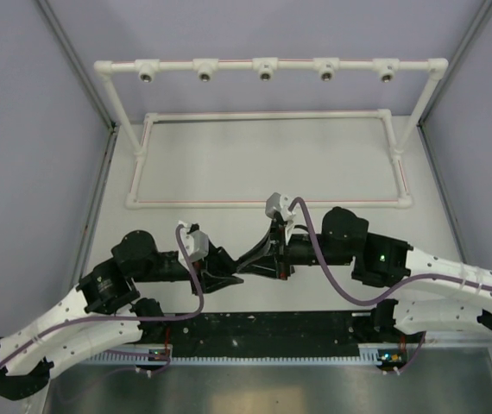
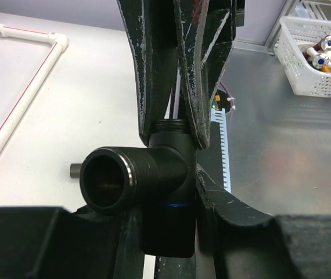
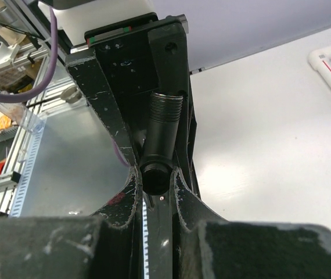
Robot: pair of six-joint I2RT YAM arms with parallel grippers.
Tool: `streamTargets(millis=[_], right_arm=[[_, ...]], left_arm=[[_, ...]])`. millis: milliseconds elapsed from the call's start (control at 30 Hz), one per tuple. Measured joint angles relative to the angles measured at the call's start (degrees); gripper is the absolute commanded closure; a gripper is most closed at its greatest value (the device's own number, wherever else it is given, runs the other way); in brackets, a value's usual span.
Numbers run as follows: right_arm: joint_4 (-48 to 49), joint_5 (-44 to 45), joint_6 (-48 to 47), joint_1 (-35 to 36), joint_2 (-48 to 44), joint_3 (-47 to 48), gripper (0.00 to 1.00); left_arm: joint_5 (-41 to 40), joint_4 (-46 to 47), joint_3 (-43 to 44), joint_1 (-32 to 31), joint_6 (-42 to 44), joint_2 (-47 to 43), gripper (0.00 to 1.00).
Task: Install the water faucets
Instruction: Adjust the water faucet.
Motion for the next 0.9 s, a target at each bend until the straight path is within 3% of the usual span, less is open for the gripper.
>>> streamTargets(millis=[267, 667, 833, 900], right_arm=[[-5.81, 0.00, -0.17, 0.00, 1.31, 2.80, 1.00], [-9.46, -0.39, -0.46, 0.00, 2.54, 4.31, 1.00], [-12.17, -0.44, -1.55, 0.00, 3.30, 6.19, 0.54], [-10.73, -0.13, -2.14, 0.07, 3.52, 6.27, 0.48]], left_arm=[[0.55, -3.28, 1.38, 0.00, 2.10, 1.84, 1.00], [1.36, -5.20, 1.40, 0.00, 3.04, 2.56, 1.00], [1.86, -4.94, 1.40, 0.09, 3.19, 3.08, 1.00], [1.77, -4.42, 1.40, 0.09, 3.13, 3.67, 1.00]])
